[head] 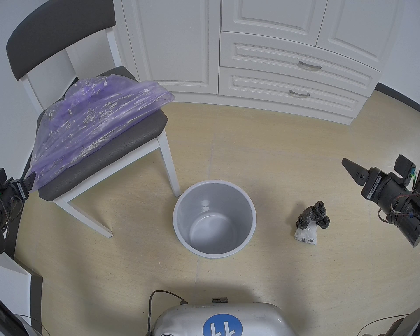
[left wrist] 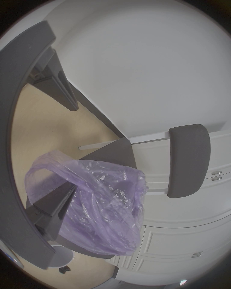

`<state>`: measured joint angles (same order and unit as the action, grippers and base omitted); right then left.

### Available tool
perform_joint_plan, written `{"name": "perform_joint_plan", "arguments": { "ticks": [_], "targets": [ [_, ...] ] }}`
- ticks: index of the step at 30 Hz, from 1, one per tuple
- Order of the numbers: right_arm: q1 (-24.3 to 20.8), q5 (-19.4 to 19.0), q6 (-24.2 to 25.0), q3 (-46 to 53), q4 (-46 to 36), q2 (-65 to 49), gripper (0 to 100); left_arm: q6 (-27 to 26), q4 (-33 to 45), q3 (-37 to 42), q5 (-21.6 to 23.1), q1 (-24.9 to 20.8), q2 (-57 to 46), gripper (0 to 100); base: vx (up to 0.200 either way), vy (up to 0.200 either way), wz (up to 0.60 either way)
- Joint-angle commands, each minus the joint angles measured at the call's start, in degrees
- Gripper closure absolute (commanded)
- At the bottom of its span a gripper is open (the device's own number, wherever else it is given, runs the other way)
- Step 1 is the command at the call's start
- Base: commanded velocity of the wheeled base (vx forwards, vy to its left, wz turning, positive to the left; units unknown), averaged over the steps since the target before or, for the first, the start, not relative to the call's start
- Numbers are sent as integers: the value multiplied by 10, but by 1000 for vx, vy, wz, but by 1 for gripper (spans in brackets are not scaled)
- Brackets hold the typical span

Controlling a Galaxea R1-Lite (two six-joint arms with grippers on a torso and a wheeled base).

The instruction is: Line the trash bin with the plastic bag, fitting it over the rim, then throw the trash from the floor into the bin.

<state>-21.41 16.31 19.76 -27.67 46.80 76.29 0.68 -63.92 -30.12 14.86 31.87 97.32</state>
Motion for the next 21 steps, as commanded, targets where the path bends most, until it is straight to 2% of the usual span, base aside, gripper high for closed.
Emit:
{"name": "perform_joint_plan", "arguments": {
  "ticks": [1,9,10,13,21],
  "targets": [
    [0,-1,-2,0,0,-4,0,-2,-4,-4,0,0,26,0,0,0,0],
    [0,-2,1,1,0,6,0,1,-92,-27,-3,0,96,0,0,0,0],
    [0,-1,1,0,1,8,0,3,-133,-31,-4,0,115,0,0,0,0],
    [0,-1,0,1,1,7,0,5,-188,-30,-12,0,128,0,0,0,0],
    [0,-2,2,1,1,9,0,36,-219,-29,-13,-5,102,0,0,0,0]
  ]
}}
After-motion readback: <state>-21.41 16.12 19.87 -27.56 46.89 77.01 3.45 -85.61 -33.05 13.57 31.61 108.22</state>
